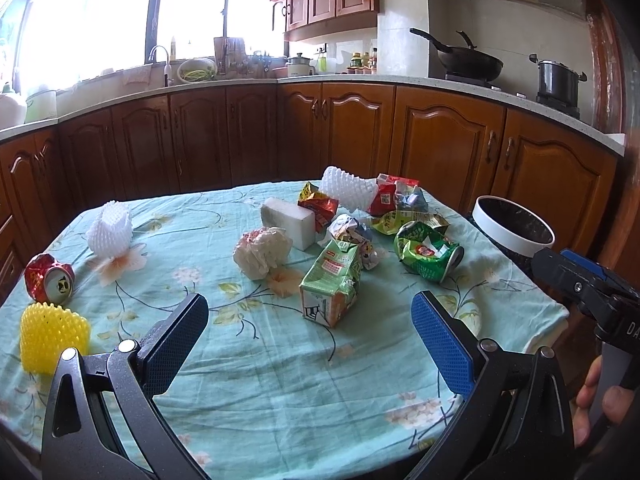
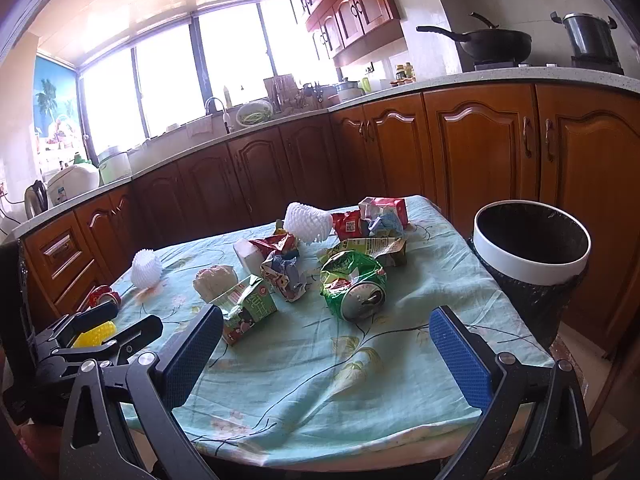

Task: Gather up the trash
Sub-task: 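Grasp the crushed green can with the right tool while the left tool grasps the green juice carton, then carry the can and carton with both tools over the trash bin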

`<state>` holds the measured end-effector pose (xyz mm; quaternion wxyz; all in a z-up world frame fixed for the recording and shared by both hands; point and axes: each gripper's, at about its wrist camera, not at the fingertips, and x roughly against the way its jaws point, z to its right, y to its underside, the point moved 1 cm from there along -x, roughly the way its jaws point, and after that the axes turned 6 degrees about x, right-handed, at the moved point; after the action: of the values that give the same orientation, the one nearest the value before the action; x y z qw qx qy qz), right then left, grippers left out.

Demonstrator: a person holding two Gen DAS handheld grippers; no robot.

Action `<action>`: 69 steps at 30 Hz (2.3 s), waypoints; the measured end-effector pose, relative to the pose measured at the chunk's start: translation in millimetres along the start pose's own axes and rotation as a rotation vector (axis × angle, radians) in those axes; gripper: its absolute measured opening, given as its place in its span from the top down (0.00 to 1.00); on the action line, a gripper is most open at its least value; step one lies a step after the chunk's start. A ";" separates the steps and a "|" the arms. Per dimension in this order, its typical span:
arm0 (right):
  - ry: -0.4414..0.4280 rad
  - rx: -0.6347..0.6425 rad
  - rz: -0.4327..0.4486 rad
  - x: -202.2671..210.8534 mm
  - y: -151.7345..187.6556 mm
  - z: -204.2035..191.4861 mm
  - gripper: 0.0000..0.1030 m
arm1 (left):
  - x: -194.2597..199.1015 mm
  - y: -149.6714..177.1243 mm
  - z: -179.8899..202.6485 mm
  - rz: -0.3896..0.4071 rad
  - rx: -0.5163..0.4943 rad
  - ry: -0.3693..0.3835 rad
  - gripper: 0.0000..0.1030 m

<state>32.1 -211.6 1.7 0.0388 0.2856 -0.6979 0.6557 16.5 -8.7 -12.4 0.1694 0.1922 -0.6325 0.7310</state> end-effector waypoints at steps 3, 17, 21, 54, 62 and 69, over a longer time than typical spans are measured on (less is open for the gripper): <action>-0.015 -0.012 -0.023 -6.6 -1.4 5.7 0.00 | -8.1 -1.7 -1.2 -0.030 0.010 0.011 0.00; -0.097 -0.096 -0.198 -70.1 -14.2 47.7 0.00 | -61.0 -15.5 5.2 -0.190 -0.040 0.025 0.00; -0.117 -0.136 -0.234 -92.3 -23.7 66.2 0.00 | -77.0 -20.9 6.9 -0.222 -0.053 0.022 0.00; -0.299 -0.218 -0.350 -139.6 -25.8 84.8 0.82 | -121.3 -34.0 34.1 -0.346 -0.061 0.196 0.63; -0.172 -0.259 -0.250 -94.2 -37.3 125.7 0.82 | -113.1 -50.0 74.1 -0.314 -0.105 0.282 0.63; -0.050 -0.303 -0.198 -60.8 -40.4 175.6 0.82 | -117.0 -53.9 127.6 -0.307 -0.167 0.357 0.63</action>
<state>157.2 -354.1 -12.4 0.1285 0.3600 -0.7578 0.5287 153.1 -127.9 -8.0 0.4027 0.1394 -0.6143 0.6641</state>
